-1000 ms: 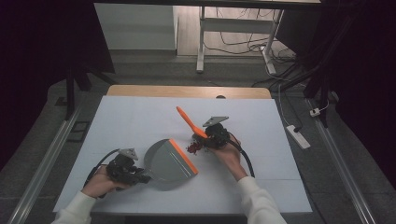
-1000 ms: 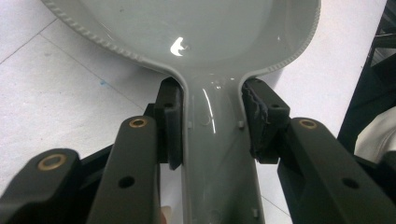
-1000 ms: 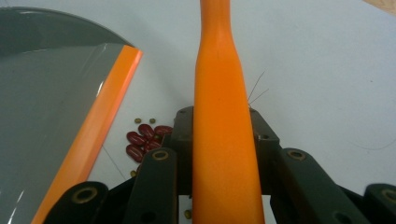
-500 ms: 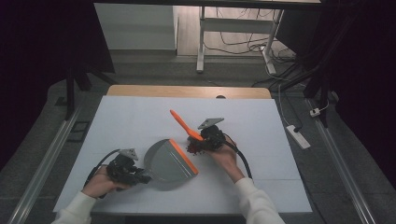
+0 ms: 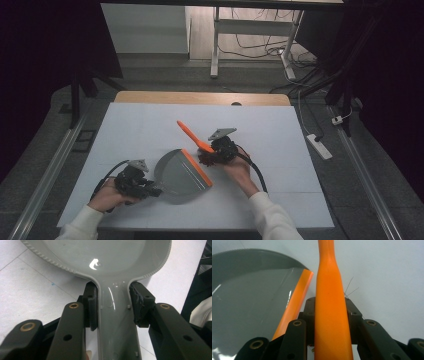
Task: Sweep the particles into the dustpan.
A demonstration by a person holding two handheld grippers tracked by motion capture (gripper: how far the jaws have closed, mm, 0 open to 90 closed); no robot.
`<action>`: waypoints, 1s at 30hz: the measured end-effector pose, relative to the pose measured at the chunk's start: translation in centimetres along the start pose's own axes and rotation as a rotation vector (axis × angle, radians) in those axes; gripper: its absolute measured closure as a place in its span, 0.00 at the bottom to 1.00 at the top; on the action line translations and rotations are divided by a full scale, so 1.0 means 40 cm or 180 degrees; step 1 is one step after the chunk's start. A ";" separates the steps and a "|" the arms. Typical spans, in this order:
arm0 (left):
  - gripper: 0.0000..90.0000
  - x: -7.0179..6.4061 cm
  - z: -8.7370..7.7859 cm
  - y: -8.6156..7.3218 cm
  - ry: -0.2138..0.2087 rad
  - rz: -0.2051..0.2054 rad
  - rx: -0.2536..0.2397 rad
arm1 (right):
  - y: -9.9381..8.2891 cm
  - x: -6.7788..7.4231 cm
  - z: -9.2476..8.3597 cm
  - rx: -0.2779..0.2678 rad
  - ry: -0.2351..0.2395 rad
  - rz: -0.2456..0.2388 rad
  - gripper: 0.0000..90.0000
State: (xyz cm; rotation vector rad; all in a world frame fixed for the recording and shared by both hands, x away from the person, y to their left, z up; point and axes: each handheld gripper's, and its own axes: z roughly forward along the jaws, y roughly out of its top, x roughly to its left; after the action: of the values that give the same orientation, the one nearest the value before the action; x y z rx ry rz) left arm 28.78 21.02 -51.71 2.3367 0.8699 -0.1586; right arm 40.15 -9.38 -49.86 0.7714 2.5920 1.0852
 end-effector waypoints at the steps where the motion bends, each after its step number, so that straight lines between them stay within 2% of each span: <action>1: 0.68 0.000 0.000 0.000 -0.0001 0.0000 -0.0001 | 0.000 0.000 0.001 -0.0011 0.0030 0.0021 0.76; 10: 0.68 0.000 0.001 0.000 -0.0001 0.0000 0.0001 | 0.002 0.010 0.006 -0.0028 0.0078 0.0038 0.76; 16: 0.68 -0.001 0.003 0.000 -0.0001 0.0000 0.0003 | 0.007 0.023 0.011 -0.0025 0.0097 -0.0002 0.76; 19: 0.68 -0.001 0.003 0.001 -0.0003 -0.0003 0.0004 | 0.009 0.029 0.015 -0.0046 0.0177 0.0013 0.76; 25: 0.68 -0.001 0.003 0.001 -0.0003 -0.0006 0.0004 | 0.015 0.052 0.023 -0.0056 0.0230 -0.0026 0.76; 30: 0.68 -0.001 0.004 0.001 -0.0005 -0.0006 0.0008 | 0.020 0.069 0.025 -0.0062 0.0220 -0.0090 0.76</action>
State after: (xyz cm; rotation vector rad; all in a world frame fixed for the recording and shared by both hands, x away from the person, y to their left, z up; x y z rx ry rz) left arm 28.78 20.87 -51.82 2.3379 0.8718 -0.1622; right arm 38.53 -6.78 -50.01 0.7028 2.6366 1.1467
